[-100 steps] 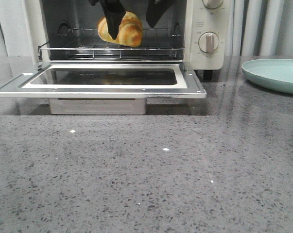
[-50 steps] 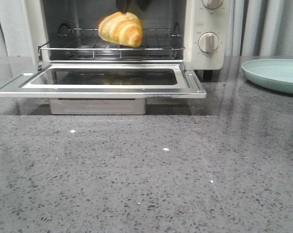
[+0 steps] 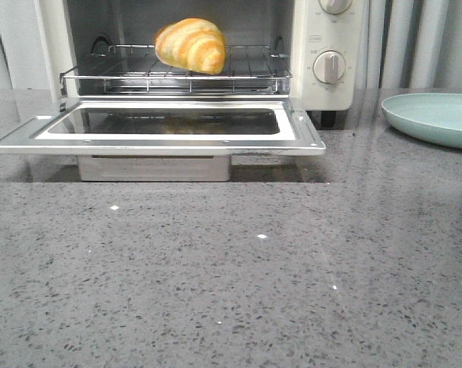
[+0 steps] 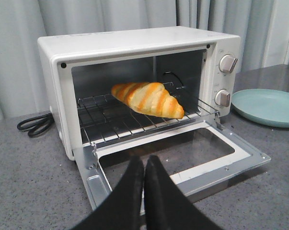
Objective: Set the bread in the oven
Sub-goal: 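Withdraw the right gripper out of the oven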
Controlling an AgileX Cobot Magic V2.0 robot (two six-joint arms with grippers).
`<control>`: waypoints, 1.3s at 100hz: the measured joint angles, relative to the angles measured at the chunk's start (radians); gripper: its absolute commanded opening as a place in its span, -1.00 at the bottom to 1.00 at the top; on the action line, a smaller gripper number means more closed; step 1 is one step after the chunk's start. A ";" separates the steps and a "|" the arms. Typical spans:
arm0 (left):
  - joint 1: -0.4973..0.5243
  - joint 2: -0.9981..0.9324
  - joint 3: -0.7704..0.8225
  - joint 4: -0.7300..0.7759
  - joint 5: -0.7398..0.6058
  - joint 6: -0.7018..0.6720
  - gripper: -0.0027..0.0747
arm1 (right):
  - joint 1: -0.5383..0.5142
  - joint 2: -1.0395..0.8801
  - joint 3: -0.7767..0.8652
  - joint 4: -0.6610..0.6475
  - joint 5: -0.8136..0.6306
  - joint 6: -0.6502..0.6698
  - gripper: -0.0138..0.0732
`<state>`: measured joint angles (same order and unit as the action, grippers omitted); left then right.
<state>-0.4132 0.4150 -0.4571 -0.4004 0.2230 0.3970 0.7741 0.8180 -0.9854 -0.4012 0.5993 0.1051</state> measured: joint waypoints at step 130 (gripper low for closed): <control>0.002 -0.060 0.029 0.022 -0.037 0.000 -0.99 | 0.000 -0.651 0.452 -0.075 -0.198 0.004 -0.79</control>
<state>-0.4110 0.3550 -0.4280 -0.3788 0.1857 0.3970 0.7741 0.1665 -0.5334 -0.4762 0.4012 0.1089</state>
